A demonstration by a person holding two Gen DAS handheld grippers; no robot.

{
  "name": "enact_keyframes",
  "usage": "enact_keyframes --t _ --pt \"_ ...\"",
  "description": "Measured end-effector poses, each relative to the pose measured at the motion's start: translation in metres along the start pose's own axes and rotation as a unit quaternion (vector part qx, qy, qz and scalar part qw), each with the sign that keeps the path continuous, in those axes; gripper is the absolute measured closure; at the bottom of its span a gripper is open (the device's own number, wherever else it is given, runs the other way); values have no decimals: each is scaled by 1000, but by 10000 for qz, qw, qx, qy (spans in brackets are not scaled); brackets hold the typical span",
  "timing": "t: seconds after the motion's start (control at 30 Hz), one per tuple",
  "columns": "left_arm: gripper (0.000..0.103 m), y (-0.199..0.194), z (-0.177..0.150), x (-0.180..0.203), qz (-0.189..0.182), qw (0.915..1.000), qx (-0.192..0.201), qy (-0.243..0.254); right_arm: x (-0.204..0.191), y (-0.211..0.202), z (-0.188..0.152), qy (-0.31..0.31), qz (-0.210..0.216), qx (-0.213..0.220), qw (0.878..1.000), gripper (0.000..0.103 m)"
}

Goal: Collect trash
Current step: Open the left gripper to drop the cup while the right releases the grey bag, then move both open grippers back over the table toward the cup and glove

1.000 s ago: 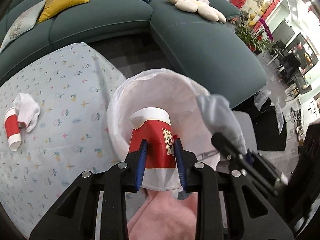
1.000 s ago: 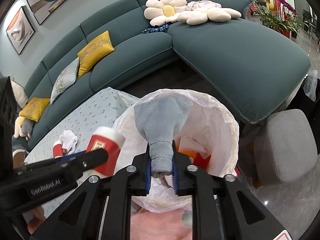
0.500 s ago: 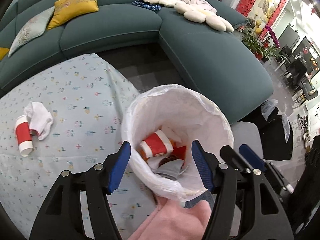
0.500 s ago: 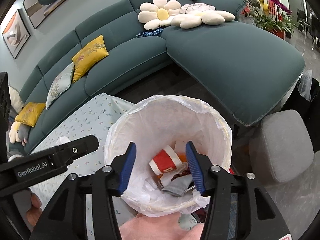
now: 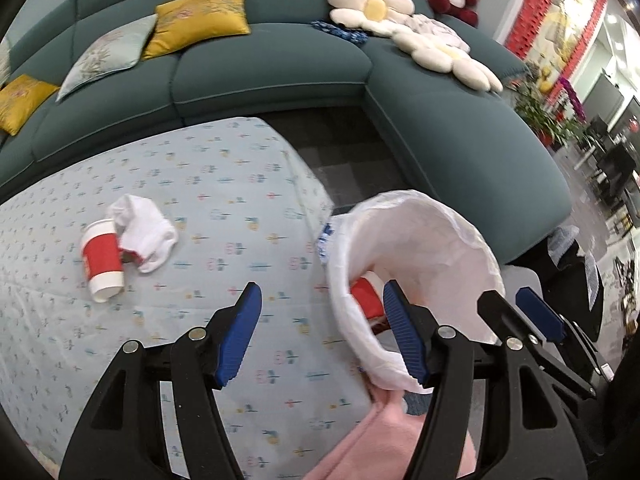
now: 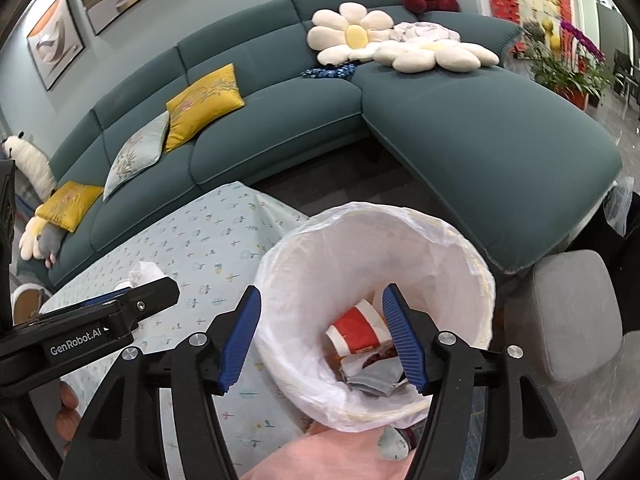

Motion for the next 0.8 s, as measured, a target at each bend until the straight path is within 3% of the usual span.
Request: enact_keyframes --t 0.8 --pt "43 -26 -9 -167 924 9922 141 -820 -150 23 -13 -1276 355 -201 9910 37"
Point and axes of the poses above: each gripper's, at about its wrist camera, not at the fingertips, and y roughly the way its jaws point, x to its right, z to its top, the point moved 9 cm from there along y, roughly the way its jaws point, and after that the axes turned 7 degrees about -z, right-handed, at the moved point
